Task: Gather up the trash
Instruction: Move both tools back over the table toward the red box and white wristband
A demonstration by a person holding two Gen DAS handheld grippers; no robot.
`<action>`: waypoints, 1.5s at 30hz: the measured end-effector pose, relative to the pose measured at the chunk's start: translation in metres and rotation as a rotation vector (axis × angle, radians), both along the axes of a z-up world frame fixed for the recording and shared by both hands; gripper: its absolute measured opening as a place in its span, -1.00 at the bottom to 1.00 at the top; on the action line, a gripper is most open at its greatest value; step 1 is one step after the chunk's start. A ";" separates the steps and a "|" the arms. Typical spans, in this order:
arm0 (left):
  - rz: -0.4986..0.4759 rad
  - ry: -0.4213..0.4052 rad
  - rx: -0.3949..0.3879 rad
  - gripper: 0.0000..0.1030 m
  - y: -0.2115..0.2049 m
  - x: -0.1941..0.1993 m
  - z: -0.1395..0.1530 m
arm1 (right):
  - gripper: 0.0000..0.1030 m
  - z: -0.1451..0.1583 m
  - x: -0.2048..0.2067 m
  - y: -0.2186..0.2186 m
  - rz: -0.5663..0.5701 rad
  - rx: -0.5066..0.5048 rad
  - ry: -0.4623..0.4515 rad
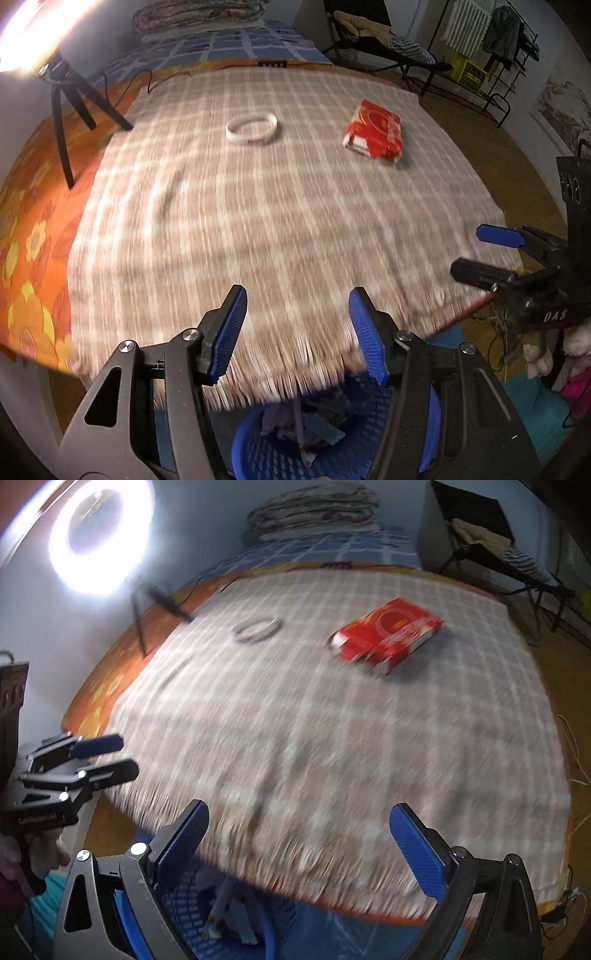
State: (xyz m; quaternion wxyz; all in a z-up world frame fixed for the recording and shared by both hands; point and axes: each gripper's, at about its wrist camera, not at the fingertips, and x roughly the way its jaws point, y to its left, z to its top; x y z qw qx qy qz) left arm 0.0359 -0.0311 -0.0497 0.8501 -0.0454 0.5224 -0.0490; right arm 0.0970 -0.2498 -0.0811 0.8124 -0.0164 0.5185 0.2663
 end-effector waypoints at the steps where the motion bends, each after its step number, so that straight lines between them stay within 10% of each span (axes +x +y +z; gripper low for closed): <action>1: 0.001 -0.005 0.003 0.15 0.001 0.006 0.001 | 0.95 0.002 0.011 -0.002 -0.020 0.009 -0.001; 21: 0.135 -0.028 -0.012 0.15 0.040 0.135 -0.018 | 0.99 -0.018 0.172 0.006 -0.324 0.022 0.074; 45: 0.205 -0.003 -0.015 -0.22 0.073 0.212 -0.061 | 0.99 -0.065 0.243 0.019 -0.477 -0.097 0.112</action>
